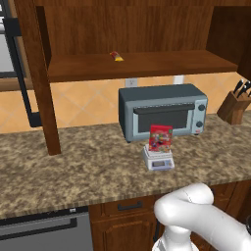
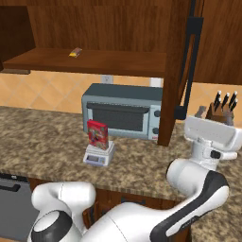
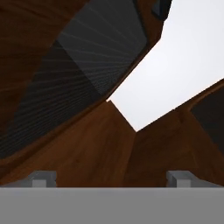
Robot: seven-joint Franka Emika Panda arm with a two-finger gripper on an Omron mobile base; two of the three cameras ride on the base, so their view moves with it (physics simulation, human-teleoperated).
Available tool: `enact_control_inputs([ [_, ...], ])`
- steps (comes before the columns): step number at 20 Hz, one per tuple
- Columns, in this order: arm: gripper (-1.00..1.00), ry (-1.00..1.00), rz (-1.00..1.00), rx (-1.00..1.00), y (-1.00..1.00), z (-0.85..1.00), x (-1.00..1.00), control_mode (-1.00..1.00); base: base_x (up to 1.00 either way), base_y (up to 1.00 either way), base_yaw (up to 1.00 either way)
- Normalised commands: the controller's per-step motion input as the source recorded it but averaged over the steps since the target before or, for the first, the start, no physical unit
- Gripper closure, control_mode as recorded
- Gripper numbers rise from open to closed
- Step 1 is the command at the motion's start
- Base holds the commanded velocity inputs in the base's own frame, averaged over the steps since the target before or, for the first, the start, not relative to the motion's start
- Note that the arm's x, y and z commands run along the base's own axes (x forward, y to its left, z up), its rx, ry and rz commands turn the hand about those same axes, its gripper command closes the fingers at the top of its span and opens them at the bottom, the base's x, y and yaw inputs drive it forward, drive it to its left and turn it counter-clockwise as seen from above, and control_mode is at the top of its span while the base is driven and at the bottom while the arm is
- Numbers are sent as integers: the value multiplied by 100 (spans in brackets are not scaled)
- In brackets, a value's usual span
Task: Pick the cereal and place it on the digital scale for weighing, and close the cabinet.
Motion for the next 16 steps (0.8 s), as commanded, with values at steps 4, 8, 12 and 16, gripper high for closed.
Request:
enact_control_inputs([
  [4,-100,-28,1,0,4,76,-23,-100,0,0,0],
  [8,-100,-36,6,-8,69,82,-34,-100,0,0,0],
  [12,-100,-29,12,0,100,59,-32,-100,0,0,0],
  [16,-100,-27,9,0,100,38,-22,-100,0,0,0],
])
